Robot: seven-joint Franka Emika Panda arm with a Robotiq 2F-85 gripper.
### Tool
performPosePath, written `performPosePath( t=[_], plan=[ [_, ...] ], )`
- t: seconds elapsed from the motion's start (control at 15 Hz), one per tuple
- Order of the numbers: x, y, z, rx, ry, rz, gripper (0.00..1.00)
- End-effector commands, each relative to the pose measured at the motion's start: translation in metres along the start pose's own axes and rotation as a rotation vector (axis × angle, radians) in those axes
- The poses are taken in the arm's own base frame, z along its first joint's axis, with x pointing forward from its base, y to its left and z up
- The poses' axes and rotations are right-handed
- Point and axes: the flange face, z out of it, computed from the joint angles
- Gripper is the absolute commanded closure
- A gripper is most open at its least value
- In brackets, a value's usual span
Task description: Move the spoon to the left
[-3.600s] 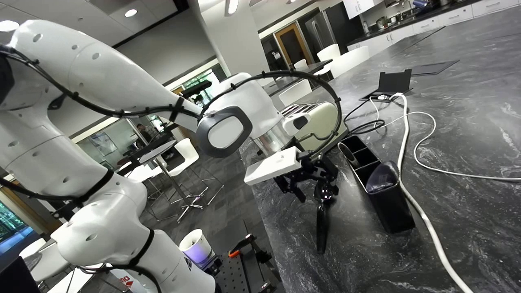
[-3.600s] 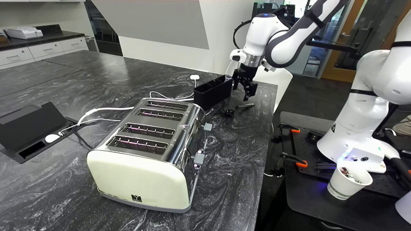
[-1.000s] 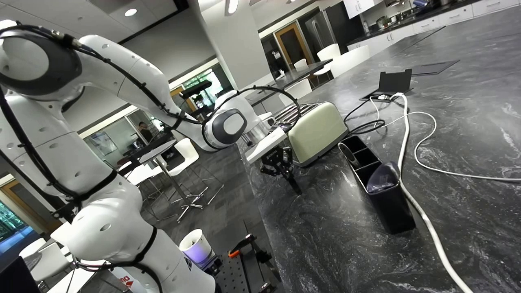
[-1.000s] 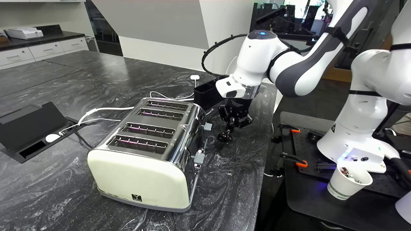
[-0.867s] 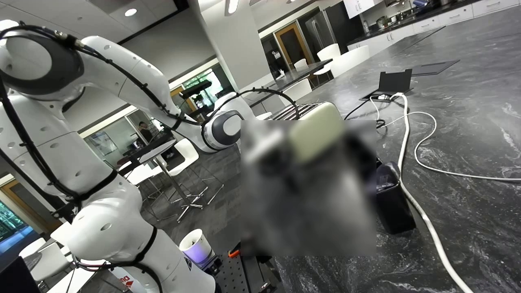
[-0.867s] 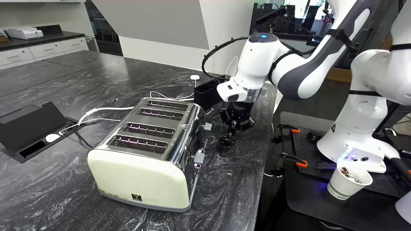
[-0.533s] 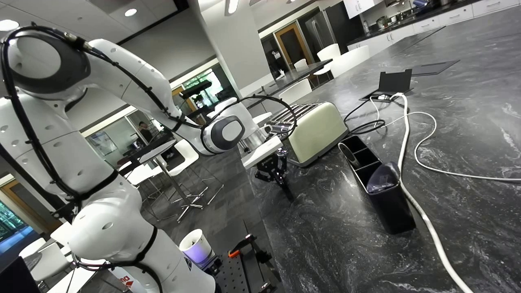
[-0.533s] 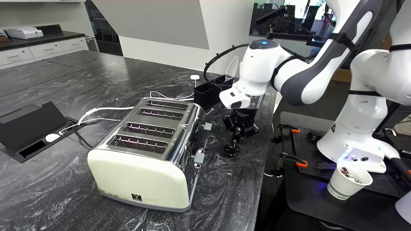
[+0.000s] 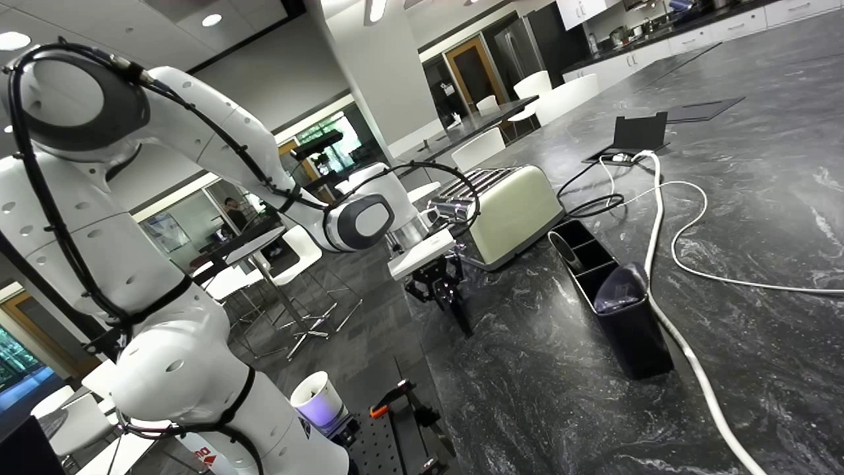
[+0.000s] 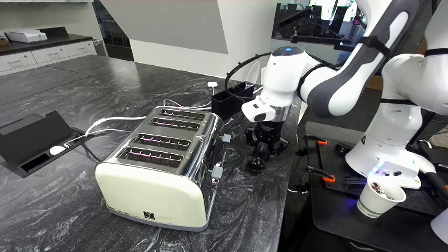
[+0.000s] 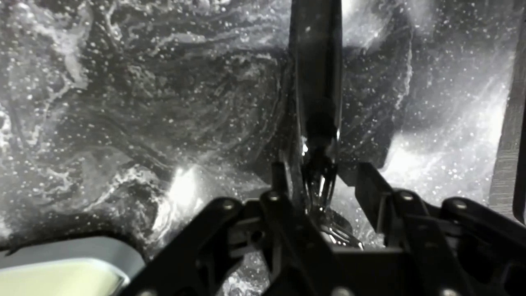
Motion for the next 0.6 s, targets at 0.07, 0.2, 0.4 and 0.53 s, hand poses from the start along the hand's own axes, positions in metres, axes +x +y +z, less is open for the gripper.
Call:
performPosePath(
  t=[0.07,0.2,0.4,0.53],
  plan=[
    [-0.005,-0.014,-0.026,-0.064,0.004,-0.032,0.13],
    [-0.006,-0.02,-0.042,-0.097,0.013,-0.044,0.01],
    [-0.012,-0.028,-0.071,-0.165,0.028,-0.037,0.0],
    [-0.007,-0.007,-0.101,-0.224,0.047,0.002,0.0]
  ],
)
